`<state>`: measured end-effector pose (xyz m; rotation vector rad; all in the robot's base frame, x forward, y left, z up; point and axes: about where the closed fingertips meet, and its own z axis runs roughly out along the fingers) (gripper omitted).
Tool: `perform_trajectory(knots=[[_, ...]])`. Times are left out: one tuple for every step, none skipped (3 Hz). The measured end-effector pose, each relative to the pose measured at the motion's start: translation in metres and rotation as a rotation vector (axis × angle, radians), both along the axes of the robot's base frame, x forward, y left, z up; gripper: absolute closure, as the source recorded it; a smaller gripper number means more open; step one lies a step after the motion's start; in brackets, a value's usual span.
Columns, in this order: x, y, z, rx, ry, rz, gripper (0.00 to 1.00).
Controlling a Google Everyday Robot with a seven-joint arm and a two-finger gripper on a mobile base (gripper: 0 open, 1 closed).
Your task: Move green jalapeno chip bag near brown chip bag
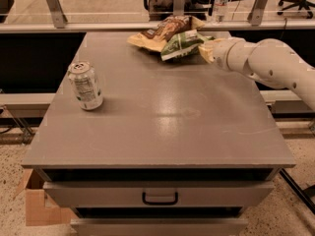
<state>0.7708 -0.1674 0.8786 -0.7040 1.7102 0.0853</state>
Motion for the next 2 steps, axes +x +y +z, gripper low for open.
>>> perform_trajectory(knots=[[0.0123,0.0076,-0.0056,0.019,-0.006,0.006,0.84],[0.0138,0.0081,-0.0075,0.031,-0.007,-0.007,0.53]])
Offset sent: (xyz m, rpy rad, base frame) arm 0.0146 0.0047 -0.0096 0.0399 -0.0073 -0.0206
